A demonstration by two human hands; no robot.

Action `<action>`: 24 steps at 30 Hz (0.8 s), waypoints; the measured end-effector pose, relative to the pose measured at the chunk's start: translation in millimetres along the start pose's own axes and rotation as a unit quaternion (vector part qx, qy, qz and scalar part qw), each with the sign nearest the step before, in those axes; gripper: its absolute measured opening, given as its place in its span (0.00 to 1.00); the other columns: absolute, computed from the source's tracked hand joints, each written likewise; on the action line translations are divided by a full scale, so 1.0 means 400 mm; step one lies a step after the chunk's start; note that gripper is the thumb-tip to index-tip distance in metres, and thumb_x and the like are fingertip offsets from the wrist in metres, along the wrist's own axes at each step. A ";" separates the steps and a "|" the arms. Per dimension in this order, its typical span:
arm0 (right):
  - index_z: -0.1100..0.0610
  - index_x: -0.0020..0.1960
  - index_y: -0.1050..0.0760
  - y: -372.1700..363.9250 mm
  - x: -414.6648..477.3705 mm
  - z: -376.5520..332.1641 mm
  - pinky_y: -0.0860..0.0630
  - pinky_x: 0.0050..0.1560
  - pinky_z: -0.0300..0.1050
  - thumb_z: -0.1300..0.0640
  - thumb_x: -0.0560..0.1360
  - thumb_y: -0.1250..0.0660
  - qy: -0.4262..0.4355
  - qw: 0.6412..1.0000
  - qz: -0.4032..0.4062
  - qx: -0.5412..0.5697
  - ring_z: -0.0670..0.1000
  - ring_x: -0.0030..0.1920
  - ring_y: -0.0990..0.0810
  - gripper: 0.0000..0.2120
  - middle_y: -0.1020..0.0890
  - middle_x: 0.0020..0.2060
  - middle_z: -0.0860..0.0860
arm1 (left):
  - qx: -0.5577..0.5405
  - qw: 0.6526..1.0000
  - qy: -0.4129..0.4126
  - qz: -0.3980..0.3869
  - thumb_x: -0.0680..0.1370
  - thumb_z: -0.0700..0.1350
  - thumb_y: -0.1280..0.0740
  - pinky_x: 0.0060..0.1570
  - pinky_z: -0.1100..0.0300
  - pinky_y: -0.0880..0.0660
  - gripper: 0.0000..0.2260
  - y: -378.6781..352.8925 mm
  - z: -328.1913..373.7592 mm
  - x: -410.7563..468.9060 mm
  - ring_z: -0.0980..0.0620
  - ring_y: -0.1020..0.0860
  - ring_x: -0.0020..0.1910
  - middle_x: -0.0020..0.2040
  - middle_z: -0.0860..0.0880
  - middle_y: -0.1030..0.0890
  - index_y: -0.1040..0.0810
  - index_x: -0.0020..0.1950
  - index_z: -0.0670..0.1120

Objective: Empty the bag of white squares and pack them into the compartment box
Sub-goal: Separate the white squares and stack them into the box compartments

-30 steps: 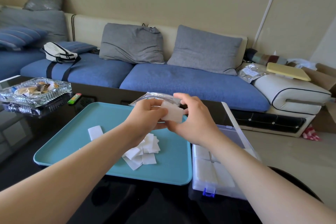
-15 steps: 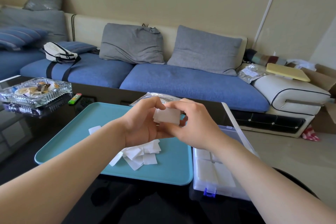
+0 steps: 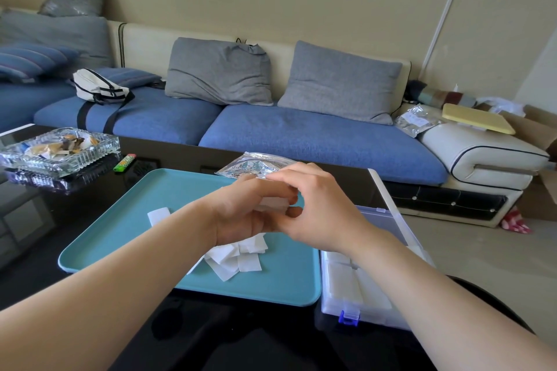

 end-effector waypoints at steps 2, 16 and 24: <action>0.48 0.52 0.17 -0.002 0.001 0.005 0.25 0.54 0.47 0.52 0.69 0.29 0.004 0.999 0.000 -0.037 0.48 0.50 0.24 0.12 0.17 0.47 0.45 | 0.009 1.000 -0.002 0.010 0.77 0.38 0.32 0.56 0.50 0.20 0.10 -0.004 0.003 -0.002 0.45 0.17 0.52 0.51 0.39 0.19 0.19 0.56 0.35; 0.52 0.54 0.16 0.003 0.003 -0.018 0.25 0.51 0.47 0.56 0.69 0.23 0.043 0.999 0.013 -0.019 0.50 0.46 0.22 0.14 0.16 0.43 0.45 | 0.060 0.998 -0.027 -0.016 0.78 0.29 0.40 0.57 0.49 0.22 0.12 -0.005 0.007 -0.004 0.43 0.20 0.53 0.52 0.38 0.21 0.25 0.60 0.27; 0.49 0.56 0.13 0.032 0.007 -0.010 0.20 0.58 0.45 0.57 0.74 0.31 -0.140 0.971 0.015 0.195 0.44 0.54 0.15 0.13 0.12 0.48 0.42 | 0.101 0.990 -0.036 -0.090 0.81 0.27 0.39 0.58 0.49 0.21 0.23 0.007 0.005 -0.017 0.43 0.19 0.56 0.59 0.41 0.19 0.26 0.73 0.45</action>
Point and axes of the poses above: each hand's wrist, its own x-axis towards the middle knuckle, its own y-axis out of the back of the hand, z = x × y, the point moved 1 cm from there along x, towards the middle knuckle
